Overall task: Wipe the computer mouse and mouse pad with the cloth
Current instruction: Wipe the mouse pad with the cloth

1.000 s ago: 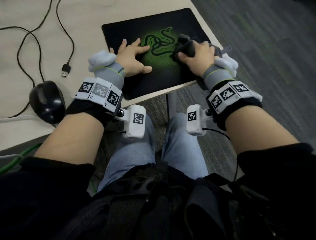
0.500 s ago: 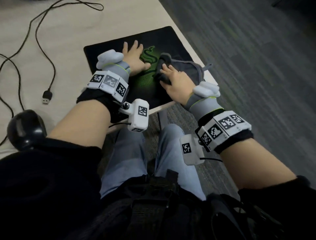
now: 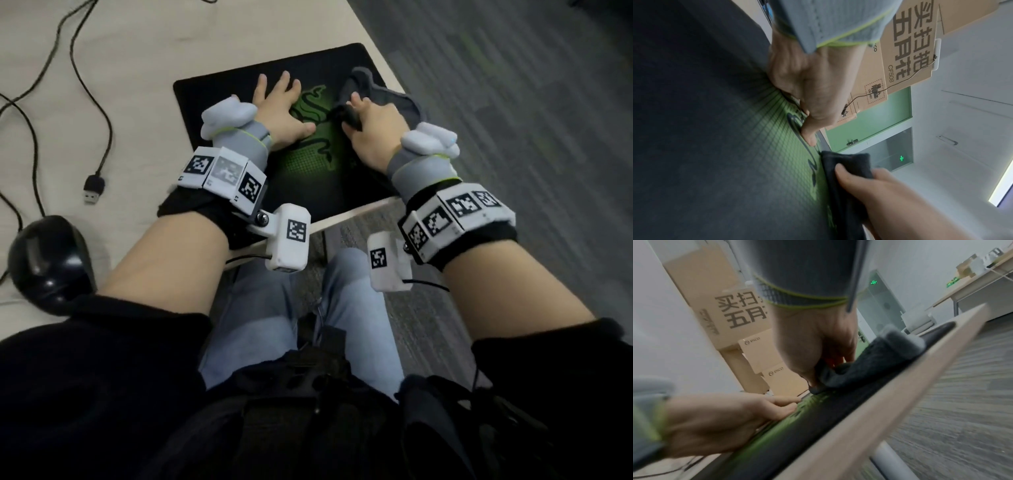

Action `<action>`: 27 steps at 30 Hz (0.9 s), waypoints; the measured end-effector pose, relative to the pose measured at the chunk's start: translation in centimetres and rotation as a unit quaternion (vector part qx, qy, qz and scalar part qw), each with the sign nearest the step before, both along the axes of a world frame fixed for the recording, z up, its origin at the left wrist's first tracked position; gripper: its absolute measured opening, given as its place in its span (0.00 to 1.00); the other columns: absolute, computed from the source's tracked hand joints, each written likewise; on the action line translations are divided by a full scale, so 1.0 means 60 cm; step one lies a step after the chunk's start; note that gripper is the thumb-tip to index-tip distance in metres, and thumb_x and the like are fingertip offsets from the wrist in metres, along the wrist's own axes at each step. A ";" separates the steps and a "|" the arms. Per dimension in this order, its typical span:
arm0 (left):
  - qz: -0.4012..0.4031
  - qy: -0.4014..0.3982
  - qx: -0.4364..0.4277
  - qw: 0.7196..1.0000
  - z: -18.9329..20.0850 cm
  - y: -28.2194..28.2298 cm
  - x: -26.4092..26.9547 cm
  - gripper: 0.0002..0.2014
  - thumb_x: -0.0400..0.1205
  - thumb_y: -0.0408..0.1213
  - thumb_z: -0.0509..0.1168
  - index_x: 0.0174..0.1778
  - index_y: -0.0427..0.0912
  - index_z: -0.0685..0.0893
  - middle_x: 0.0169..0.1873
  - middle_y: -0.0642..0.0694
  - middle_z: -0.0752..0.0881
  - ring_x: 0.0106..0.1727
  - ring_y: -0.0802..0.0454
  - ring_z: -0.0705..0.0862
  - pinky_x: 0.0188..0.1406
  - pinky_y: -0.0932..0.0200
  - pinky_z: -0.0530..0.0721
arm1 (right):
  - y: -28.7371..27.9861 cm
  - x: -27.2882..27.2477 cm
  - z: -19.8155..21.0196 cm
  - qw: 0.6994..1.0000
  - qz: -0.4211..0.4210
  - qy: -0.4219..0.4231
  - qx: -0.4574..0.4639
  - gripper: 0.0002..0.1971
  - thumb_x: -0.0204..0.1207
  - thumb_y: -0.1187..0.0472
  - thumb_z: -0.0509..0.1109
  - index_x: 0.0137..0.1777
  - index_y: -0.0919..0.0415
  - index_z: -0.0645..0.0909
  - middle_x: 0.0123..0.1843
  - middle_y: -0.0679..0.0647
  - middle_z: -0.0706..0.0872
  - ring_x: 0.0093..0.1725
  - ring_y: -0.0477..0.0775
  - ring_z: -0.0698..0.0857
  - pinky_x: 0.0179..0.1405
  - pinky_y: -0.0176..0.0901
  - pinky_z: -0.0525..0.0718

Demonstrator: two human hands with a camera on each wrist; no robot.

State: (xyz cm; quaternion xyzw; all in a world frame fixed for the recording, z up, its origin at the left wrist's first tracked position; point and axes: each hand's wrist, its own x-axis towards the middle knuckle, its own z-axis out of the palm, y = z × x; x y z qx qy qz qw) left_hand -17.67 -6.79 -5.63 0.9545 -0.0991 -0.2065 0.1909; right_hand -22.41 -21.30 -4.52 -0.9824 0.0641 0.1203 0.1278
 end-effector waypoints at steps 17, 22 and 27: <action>0.000 -0.011 0.005 1.000 -0.008 0.004 0.004 0.36 0.82 0.50 0.60 0.83 0.52 0.50 0.84 0.56 0.43 0.84 0.49 0.37 0.78 0.33 0.35 | -0.018 0.014 -0.009 0.999 -0.033 0.010 0.028 0.27 0.83 0.51 0.58 0.79 0.60 0.63 0.75 0.62 0.74 0.74 0.64 0.73 0.70 0.49 0.72; 0.011 -0.023 -0.014 1.000 -0.016 0.006 0.007 0.36 0.81 0.50 0.63 0.82 0.53 0.53 0.84 0.57 0.47 0.85 0.50 0.39 0.78 0.32 0.35 | -0.022 -0.013 -0.012 1.000 -0.017 0.014 0.017 0.24 0.84 0.54 0.57 0.77 0.62 0.64 0.75 0.62 0.74 0.74 0.66 0.72 0.69 0.51 0.72; 0.008 -0.031 -0.019 0.999 -0.019 0.007 0.002 0.36 0.80 0.51 0.64 0.82 0.53 0.56 0.84 0.57 0.49 0.85 0.50 0.41 0.79 0.32 0.37 | -0.013 0.045 0.005 1.000 -0.001 0.024 0.005 0.22 0.84 0.54 0.57 0.73 0.66 0.68 0.71 0.65 0.77 0.71 0.66 0.75 0.64 0.51 0.74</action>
